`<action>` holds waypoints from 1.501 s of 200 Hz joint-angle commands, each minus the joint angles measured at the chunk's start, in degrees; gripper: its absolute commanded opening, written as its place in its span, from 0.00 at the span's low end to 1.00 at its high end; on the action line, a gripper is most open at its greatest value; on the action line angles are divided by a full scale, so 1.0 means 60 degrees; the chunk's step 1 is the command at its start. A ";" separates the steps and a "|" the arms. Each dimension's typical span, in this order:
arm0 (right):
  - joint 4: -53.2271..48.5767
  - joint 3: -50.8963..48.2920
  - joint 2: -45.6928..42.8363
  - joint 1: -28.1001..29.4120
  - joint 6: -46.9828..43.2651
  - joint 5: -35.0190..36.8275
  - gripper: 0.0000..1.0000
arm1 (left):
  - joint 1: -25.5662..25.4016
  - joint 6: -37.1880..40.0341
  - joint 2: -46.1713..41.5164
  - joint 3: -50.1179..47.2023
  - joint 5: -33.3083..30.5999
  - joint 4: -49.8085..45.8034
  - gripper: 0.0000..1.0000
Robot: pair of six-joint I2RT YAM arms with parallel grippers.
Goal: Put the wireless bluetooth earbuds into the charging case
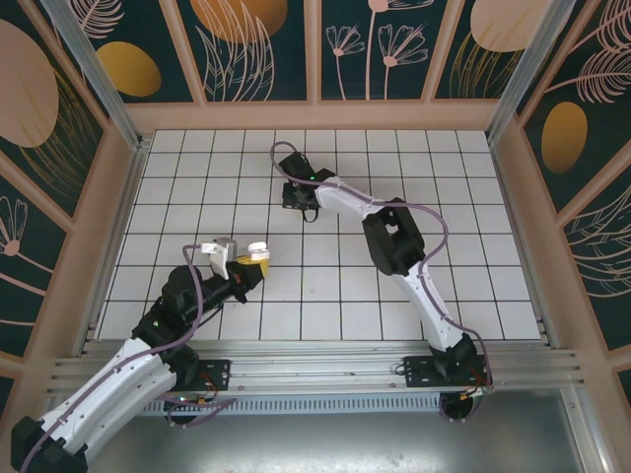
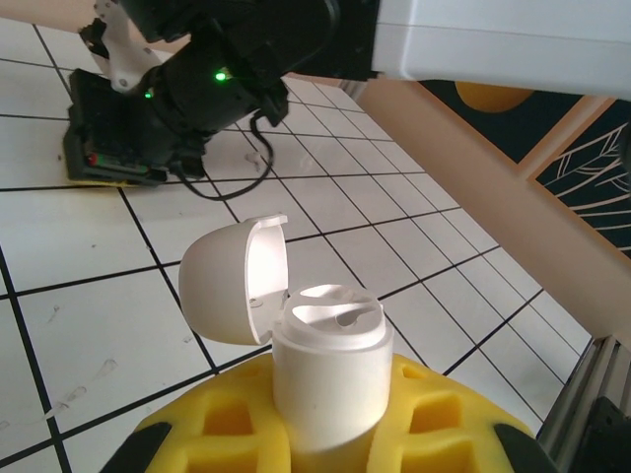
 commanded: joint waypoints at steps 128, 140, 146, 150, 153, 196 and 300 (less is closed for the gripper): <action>0.0595 -1.0160 -0.7049 0.0110 -0.0546 -0.1059 0.03 | -0.0005 -0.1147 -0.0006 -0.0405 0.0489 0.1466 0.00; 0.0531 -1.0458 -0.7455 0.0082 -0.0389 -0.1147 0.08 | -0.0017 -0.1290 0.0277 -0.0607 0.0586 0.2050 0.00; 0.0407 -1.0477 -0.7617 0.0052 -0.0356 -0.1148 0.09 | -0.0023 -0.1380 0.0479 -0.0691 0.0614 0.2316 0.00; 0.0301 -1.0459 -0.7706 0.0039 -0.0355 -0.1137 0.11 | -0.0004 -0.1445 0.0620 -0.0746 0.0659 0.2552 0.00; 0.0206 -1.0433 -0.7769 0.0026 -0.0355 -0.1134 0.12 | -0.0014 -0.1477 0.0758 -0.0770 0.0701 0.2711 0.00; -0.1023 -0.9978 -0.8951 -0.0306 -0.0570 -0.1280 0.31 | -0.0043 -0.1856 0.2675 -0.0232 0.1313 0.4089 0.00; -0.0424 -0.9188 -0.8564 -0.0969 -0.4876 -0.2347 0.38 | -0.1148 -0.2462 0.3792 0.0076 0.0696 0.4819 0.00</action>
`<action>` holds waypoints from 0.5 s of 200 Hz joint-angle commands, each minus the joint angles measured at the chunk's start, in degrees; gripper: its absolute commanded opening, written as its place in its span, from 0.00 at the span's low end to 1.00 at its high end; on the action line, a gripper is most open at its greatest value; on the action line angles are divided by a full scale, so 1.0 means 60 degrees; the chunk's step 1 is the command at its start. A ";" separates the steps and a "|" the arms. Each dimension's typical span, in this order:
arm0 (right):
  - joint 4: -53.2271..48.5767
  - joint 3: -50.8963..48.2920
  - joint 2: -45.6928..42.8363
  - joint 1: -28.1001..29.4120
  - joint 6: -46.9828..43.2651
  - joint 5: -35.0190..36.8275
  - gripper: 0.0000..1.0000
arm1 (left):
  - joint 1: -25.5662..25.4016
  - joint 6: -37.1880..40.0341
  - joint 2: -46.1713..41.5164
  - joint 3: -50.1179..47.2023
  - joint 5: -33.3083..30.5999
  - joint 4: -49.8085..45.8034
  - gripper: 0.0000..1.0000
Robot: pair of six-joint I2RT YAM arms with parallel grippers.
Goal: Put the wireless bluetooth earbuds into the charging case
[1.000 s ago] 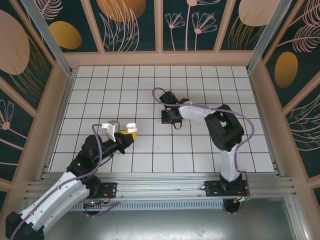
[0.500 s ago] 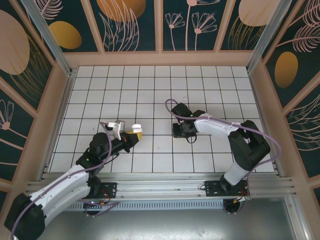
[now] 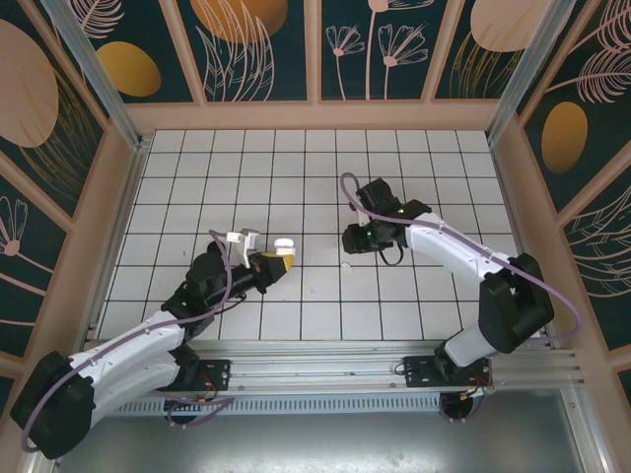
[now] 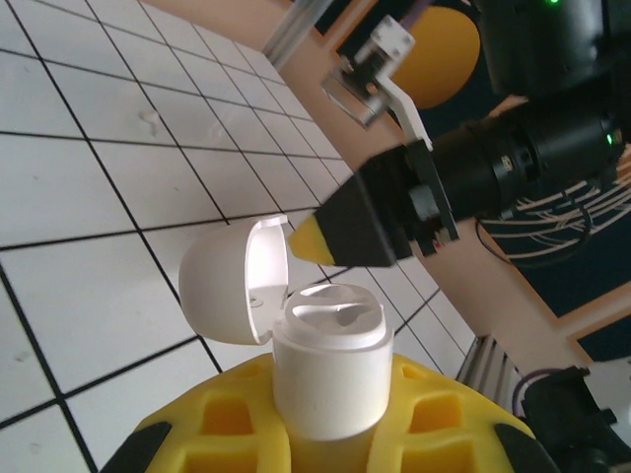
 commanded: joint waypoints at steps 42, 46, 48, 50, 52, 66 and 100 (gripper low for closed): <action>0.1288 -0.0297 0.1887 -0.0026 -0.1259 -0.0595 0.39 | -0.1209 -0.0703 0.0283 -0.0249 -0.1213 0.0866 0.00; 0.1380 -0.0370 0.1972 -0.0033 -0.1207 -0.0732 0.38 | -0.1234 -0.0730 0.0274 -0.0287 -0.1243 0.0850 0.00; 0.1429 -0.0411 0.1991 -0.0043 -0.1176 -0.0809 0.39 | -0.1247 -0.0747 0.0265 -0.0306 -0.1266 0.0844 0.00; 0.1470 -0.0451 0.2025 -0.0042 -0.1153 -0.0865 0.39 | -0.1258 -0.0765 0.0248 -0.0333 -0.1287 0.0835 0.00; 0.1510 -0.0494 0.2052 -0.0042 -0.1115 -0.0927 0.39 | -0.1264 -0.0781 0.0240 -0.0365 -0.1310 0.0822 0.00; 0.1760 -0.0765 0.2159 -0.0074 -0.0892 -0.1308 0.39 | -0.1280 -0.0841 0.0087 -0.0510 -0.1492 0.0659 0.00; 0.2336 -0.1491 0.2035 -0.0076 -0.0221 -0.2157 0.39 | -0.1270 -0.0711 -0.0439 -0.0657 -0.1807 0.0123 0.00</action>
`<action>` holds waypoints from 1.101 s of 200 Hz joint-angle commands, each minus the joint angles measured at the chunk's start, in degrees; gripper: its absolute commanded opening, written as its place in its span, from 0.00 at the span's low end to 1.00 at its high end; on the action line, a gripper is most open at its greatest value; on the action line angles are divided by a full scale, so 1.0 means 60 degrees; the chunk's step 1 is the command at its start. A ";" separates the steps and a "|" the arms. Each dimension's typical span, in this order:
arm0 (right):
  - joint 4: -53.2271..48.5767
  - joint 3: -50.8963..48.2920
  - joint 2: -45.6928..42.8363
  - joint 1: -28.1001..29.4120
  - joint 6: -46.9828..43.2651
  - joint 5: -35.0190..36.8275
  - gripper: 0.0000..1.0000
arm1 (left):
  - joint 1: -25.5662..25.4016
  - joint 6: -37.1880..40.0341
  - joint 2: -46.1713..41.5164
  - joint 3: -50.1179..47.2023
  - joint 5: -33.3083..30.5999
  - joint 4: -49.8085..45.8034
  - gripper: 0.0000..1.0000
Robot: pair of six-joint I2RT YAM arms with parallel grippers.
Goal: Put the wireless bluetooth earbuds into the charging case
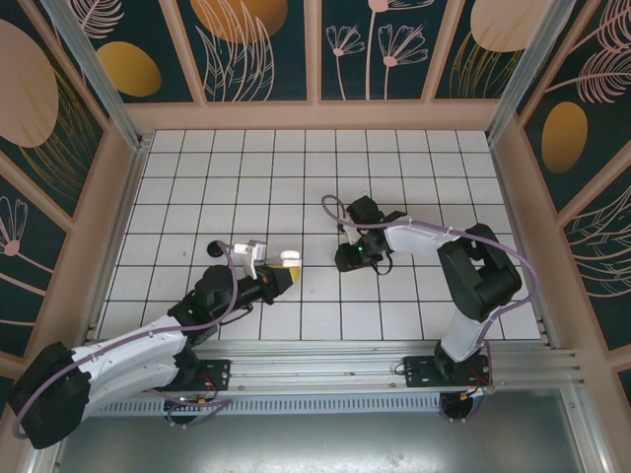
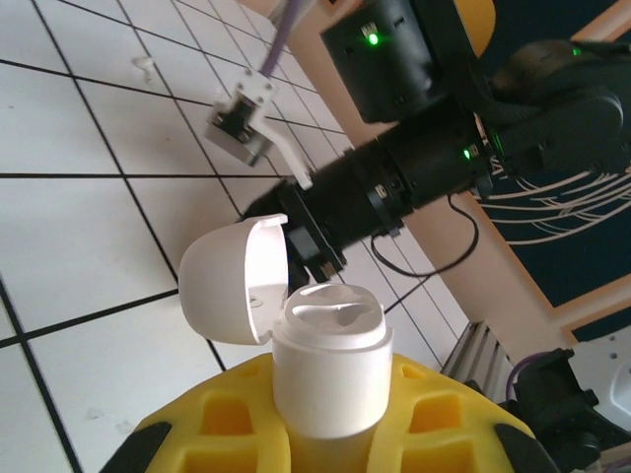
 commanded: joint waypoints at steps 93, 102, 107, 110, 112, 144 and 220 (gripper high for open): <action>0.0865 -0.1054 -0.0587 -0.0042 0.2450 -0.0931 0.39 | -0.0051 -0.0009 -0.0506 -0.0134 -0.0544 -0.0298 0.00; 0.0740 -0.0973 -0.0638 -0.0045 0.2670 -0.0804 0.39 | -0.0052 -0.0011 -0.0528 -0.0134 -0.0558 -0.0321 0.00; 0.0671 -0.0936 -0.0634 -0.0067 0.2776 -0.0754 0.39 | -0.0053 -0.0009 -0.0542 -0.0134 -0.0570 -0.0319 0.00; 0.0631 -0.0904 -0.0629 -0.0092 0.2838 -0.0735 0.39 | -0.0044 -0.0008 -0.0556 -0.0134 -0.0573 -0.0321 0.00; 0.0610 -0.0889 -0.0637 -0.0102 0.2863 -0.0732 0.39 | -0.0054 -0.0008 -0.0557 -0.0134 -0.0573 -0.0321 0.00; 0.0238 -0.0623 -0.0637 -0.0290 0.3163 -0.0717 0.39 | -0.0055 -0.0008 -0.0572 -0.0126 -0.0621 -0.0320 0.00; -0.0590 0.0188 -0.0566 -0.0349 0.2576 -0.0190 0.40 | -0.0044 0.0112 -0.0071 0.0202 -0.0548 -0.0151 0.00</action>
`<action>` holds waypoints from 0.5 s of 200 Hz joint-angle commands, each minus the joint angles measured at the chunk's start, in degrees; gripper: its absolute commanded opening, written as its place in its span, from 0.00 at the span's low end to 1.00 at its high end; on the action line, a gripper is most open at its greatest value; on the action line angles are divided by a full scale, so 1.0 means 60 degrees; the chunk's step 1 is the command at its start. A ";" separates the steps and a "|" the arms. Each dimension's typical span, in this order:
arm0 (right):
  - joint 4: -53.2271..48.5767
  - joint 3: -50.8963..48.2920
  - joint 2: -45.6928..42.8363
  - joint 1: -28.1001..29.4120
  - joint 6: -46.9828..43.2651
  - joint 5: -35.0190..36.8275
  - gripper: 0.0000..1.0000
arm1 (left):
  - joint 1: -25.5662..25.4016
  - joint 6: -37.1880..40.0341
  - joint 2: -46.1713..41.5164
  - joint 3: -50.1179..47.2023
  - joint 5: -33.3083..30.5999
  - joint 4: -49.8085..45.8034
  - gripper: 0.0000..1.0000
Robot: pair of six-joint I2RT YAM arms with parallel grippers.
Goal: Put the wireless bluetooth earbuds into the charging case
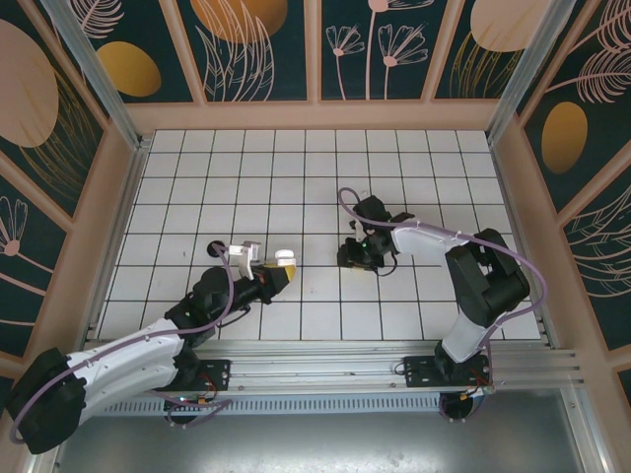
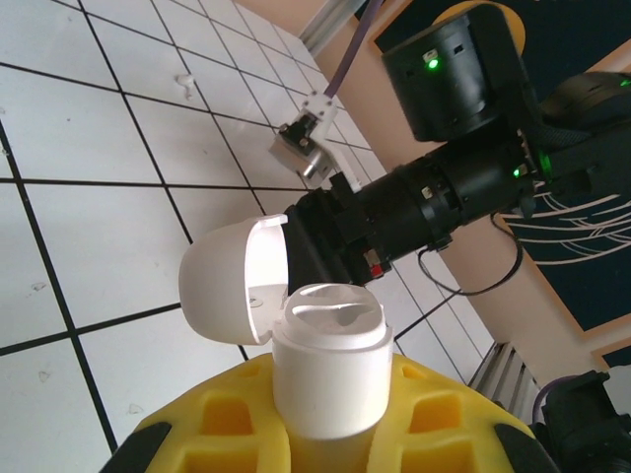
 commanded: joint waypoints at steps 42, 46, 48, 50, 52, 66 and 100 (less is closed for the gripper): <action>-0.1422 0.1307 0.0265 0.0382 -0.2481 0.1536 0.41 | -0.0050 0.0115 0.0749 0.0444 0.0180 0.0411 0.00; -0.1559 0.1407 0.0335 0.0478 -0.2637 0.1738 0.41 | -0.0047 0.0100 0.0789 0.0448 0.0202 0.0438 0.00; -0.1612 0.1446 0.0368 0.0522 -0.2721 0.1844 0.41 | -0.0044 0.0105 0.0808 0.0448 0.0201 0.0447 0.00; -0.1658 0.1507 0.0409 0.0562 -0.2779 0.1914 0.41 | -0.0054 0.0106 0.0824 0.0459 0.0208 0.0460 0.00; -0.1710 0.1544 0.0438 0.0602 -0.2841 0.1990 0.41 | -0.0056 0.0088 0.0846 0.0462 0.0199 0.0474 0.00; -0.1965 0.1772 0.0715 0.0839 -0.3249 0.2315 0.41 | -0.0053 0.0090 0.0916 0.0499 0.0211 0.0479 0.00; -0.2235 0.2071 0.1395 0.1109 -0.3730 0.2525 0.41 | -0.0044 0.0208 0.1003 0.0637 0.0196 0.0321 0.00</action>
